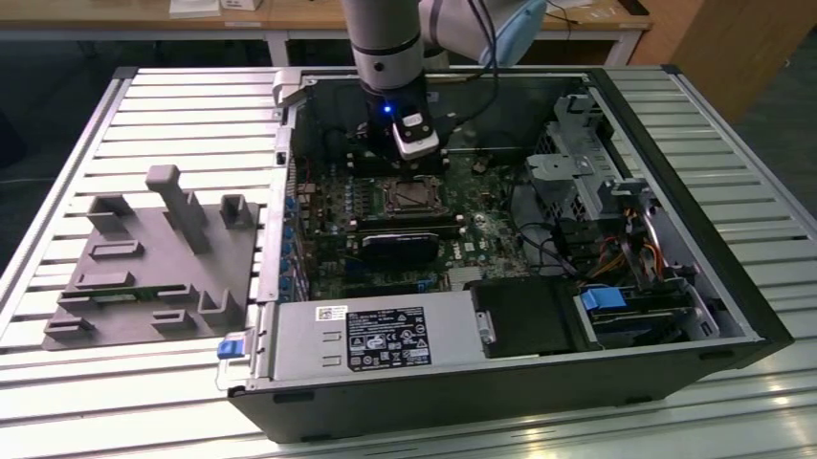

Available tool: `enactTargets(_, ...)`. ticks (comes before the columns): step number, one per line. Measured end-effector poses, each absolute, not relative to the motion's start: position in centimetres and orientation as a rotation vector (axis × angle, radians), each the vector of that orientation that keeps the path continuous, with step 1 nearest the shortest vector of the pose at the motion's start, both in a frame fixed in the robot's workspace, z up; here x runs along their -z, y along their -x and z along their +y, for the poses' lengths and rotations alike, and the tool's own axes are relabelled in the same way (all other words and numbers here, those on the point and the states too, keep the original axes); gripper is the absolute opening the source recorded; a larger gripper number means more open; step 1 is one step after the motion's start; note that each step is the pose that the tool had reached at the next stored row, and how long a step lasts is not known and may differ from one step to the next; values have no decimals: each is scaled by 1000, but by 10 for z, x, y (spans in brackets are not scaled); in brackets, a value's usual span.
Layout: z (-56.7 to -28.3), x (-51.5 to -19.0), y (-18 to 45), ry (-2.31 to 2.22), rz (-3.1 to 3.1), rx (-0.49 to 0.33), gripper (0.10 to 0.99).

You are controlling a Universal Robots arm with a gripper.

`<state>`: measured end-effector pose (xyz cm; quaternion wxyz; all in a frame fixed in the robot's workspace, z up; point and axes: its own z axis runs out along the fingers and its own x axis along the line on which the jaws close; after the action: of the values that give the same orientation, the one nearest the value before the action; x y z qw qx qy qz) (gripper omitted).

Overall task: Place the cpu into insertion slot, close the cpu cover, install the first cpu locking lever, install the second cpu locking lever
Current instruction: 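Install the first cpu locking lever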

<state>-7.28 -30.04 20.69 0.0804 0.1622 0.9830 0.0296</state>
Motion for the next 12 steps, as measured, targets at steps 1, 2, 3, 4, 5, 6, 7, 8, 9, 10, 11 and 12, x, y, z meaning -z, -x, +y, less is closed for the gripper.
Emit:
enactTargets(1,-302,-207,73,-485,2942,-82,102)
enactTargets(2,-303,-207,73,-485,2944,-76,102)
enactTargets(3,-304,-207,73,-485,2946,-70,102)
enactTargets(4,-306,-207,73,-484,2946,-64,102)
enactTargets(5,-307,-207,73,-484,2945,-55,102)
enactTargets(6,-309,-207,73,-483,2945,-46,102)
enactTargets(7,-310,-207,73,-482,2944,-38,102)
enactTargets(8,-311,-207,73,-482,2944,-30,102)
enactTargets(9,-313,-207,73,-481,2943,-23,102)
enactTargets(10,-314,-207,73,-481,2943,-17,102)
enactTargets(11,-315,-207,73,-480,2942,-12,102)
enactTargets(12,-316,-207,73,-479,2942,-7,102)
